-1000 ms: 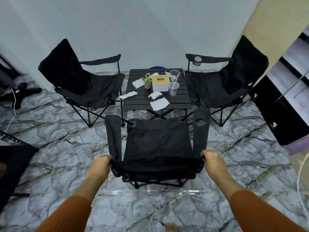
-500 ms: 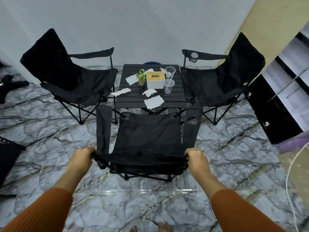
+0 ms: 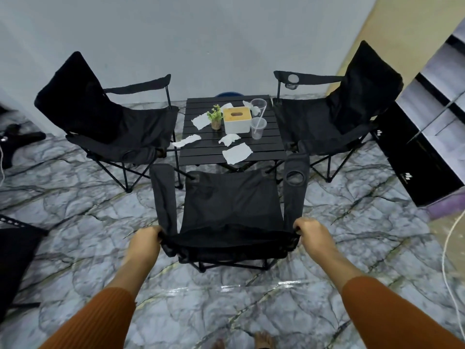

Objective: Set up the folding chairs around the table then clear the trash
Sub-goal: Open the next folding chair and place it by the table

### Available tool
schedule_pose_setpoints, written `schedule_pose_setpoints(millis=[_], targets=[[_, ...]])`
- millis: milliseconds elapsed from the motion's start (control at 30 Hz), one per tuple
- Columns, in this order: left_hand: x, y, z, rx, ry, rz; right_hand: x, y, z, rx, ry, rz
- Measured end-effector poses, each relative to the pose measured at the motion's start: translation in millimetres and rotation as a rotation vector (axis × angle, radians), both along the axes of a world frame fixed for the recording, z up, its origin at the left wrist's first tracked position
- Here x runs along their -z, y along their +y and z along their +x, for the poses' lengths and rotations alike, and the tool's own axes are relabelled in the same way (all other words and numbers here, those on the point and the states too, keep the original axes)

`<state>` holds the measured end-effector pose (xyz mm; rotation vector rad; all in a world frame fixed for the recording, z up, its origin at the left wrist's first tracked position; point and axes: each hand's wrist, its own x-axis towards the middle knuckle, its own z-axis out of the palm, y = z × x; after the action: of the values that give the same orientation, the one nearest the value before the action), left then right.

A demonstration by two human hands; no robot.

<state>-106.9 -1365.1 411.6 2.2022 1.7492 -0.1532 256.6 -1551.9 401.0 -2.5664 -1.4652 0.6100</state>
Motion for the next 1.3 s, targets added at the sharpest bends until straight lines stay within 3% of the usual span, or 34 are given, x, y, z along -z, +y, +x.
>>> schedule_pose_setpoints(millis=[300, 667, 733, 833, 1033, 1133, 1300], targets=[[0, -3, 16, 0.059, -0.035, 0.023, 1, 20, 21, 0.064, -0.015, -0.022], [-7, -3, 4, 0.156, -0.016, -0.047, -2, -4, 30, -0.050, -0.051, -0.093], [-11, -2, 4, 0.261, -0.058, -0.065, -8, -2, 30, -0.101, -0.070, -0.121], [-17, -5, 13, 0.413, -0.094, -0.121, -17, 5, 32, -0.208, 0.025, -0.129], [-35, 11, 24, 0.385, -0.038, -0.315, -43, 23, 49, -0.285, 0.314, -0.251], [-47, 33, 33, 0.290, -0.086, -0.462, -55, 39, 54, -0.200, 0.408, -0.135], [-44, 72, 73, 0.150, -0.241, -0.343, -43, 86, 53, -0.122, 0.414, 0.017]])
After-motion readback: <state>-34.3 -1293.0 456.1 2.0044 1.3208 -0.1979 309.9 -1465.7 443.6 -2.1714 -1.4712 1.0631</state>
